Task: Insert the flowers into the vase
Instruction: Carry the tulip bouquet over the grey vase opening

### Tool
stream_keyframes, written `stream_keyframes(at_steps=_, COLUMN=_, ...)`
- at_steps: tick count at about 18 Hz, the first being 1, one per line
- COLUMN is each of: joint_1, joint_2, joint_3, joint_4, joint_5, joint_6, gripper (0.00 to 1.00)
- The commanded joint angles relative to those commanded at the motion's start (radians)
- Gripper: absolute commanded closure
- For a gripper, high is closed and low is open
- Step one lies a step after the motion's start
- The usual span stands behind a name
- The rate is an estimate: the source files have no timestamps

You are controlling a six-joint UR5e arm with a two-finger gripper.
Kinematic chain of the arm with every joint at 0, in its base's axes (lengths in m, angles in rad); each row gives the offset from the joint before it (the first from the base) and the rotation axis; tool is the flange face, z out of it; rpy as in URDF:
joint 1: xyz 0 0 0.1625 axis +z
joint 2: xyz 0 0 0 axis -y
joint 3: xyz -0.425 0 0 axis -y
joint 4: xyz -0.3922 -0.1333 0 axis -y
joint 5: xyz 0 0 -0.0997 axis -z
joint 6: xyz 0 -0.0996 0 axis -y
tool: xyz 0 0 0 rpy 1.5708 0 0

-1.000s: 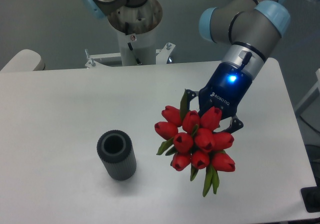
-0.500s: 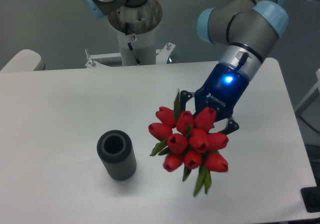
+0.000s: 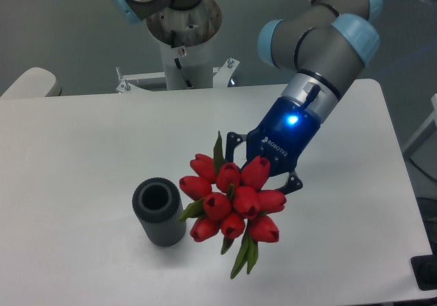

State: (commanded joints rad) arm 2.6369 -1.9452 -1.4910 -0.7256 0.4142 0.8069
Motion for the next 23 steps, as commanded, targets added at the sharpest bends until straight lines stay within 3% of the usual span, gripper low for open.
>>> stream_keyframes(at_steps=12, joint_1=-0.011, joint_2=0.026, joint_3=-0.026, joint_4=0.002, joint_5=-0.094, joint_6=-0.017, gripper=0.74)
stream_keyframes(at_steps=23, joint_1=-0.077, joint_2=0.043, joint_3=-0.038, joint_4=0.008, joint_5=-0.144, joint_6=0.011, gripper=0.74)
